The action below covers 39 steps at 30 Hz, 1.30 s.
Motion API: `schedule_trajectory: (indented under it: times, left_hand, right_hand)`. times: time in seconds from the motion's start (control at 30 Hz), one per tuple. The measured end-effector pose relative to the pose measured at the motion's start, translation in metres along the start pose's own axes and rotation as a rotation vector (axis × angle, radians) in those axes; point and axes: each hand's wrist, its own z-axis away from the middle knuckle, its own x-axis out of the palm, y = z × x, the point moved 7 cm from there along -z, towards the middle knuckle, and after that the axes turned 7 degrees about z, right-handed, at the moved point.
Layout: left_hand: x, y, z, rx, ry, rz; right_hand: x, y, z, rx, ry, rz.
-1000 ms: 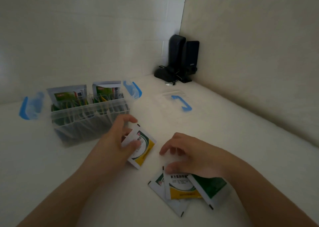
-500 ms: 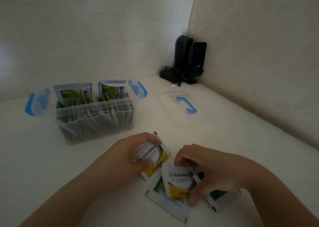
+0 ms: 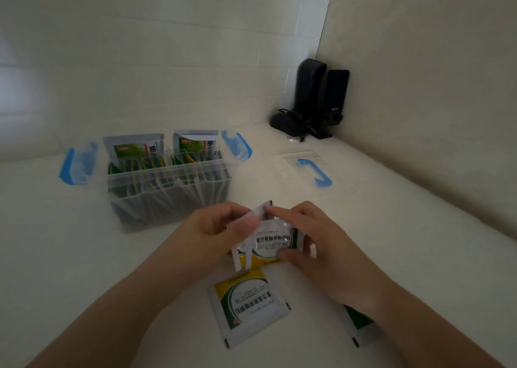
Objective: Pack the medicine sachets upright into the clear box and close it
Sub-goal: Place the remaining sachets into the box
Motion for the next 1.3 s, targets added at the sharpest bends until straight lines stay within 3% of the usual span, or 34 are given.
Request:
schedule_trajectory:
  times: [0.1,0.23,0.3,0.4,0.43,0.53,0.63,0.8,0.93,1.07,1.13,1.3]
  left_hand:
    - [0.008,0.002,0.002,0.043,-0.051,-0.168]
    - [-0.015,-0.004,-0.005,0.08,0.07,-0.194]
    - [-0.023,-0.007,-0.007,0.089,0.131,-0.198]
    - [-0.024,-0.008,-0.008,0.107,0.168,-0.221]
    - [-0.023,-0.008,-0.008,0.111,0.179,-0.227]
    - [-0.025,-0.008,-0.006,0.115,0.228,-0.213]
    - [-0.022,-0.007,-0.005,0.116,0.212,-0.185]
    - [-0.014,-0.01,-0.006,0.107,0.151,-0.247]
    - [-0.009,-0.009,-0.005,0.067,0.122,-0.251]
    - [0.001,-0.001,0.0,0.075,0.051,-0.158]
    - [0.007,0.001,0.002,0.122,0.02,-0.218]
    - [0.018,-0.003,0.003,0.139,-0.084,-0.268]
  right_hand:
    - [-0.006,0.001,0.0,-0.01,0.133,0.003]
    - [-0.022,0.008,0.006,0.169,0.262,-0.027]
    - [-0.012,-0.001,0.007,0.134,0.107,-0.013]
    - [0.029,-0.024,0.012,-0.025,-0.367,0.128]
    - [0.037,-0.027,0.014,-0.081,-0.449,0.177]
    - [0.038,-0.032,0.012,-0.134,-0.457,0.157]
    - [0.036,-0.026,0.014,-0.04,-0.446,-0.011]
    - [0.021,-0.009,0.012,0.06,-0.342,-0.136]
    - [0.003,-0.001,0.006,0.182,-0.167,-0.364]
    - [0.002,-0.002,0.008,0.213,-0.128,-0.15]
    - [-0.001,-0.005,0.007,0.197,-0.071,-0.159]
    - [-0.03,0.01,0.006,0.241,0.28,-0.583]
